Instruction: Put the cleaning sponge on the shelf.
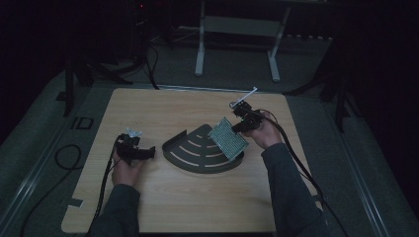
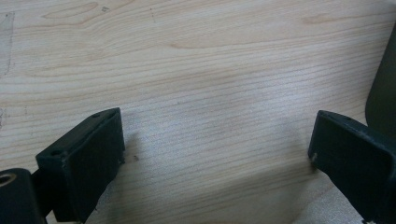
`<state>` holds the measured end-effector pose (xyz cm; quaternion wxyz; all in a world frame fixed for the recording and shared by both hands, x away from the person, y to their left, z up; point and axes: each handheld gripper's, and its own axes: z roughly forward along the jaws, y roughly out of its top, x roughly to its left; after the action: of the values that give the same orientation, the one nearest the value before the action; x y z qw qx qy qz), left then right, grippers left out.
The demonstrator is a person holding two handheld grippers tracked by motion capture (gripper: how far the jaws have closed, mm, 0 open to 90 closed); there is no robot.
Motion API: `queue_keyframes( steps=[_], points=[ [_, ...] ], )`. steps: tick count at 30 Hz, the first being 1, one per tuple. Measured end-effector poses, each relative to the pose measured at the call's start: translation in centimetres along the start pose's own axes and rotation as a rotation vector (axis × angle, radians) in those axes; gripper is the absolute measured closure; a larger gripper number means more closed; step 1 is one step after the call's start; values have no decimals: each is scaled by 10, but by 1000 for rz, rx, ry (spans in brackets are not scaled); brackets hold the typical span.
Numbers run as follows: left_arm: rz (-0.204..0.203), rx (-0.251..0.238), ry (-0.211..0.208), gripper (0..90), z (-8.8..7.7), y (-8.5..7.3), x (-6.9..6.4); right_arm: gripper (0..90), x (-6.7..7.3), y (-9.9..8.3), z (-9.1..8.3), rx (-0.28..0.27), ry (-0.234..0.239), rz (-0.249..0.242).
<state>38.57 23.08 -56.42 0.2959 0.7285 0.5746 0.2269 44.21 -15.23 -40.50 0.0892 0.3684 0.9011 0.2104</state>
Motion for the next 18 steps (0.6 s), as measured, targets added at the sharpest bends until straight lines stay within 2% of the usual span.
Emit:
queue_keyframes(
  steps=[18],
  points=[
    [1, 0, -1, 41, 0, 0, 0, 898, 4, 4, 11, 10, -2, -4]
  ],
)
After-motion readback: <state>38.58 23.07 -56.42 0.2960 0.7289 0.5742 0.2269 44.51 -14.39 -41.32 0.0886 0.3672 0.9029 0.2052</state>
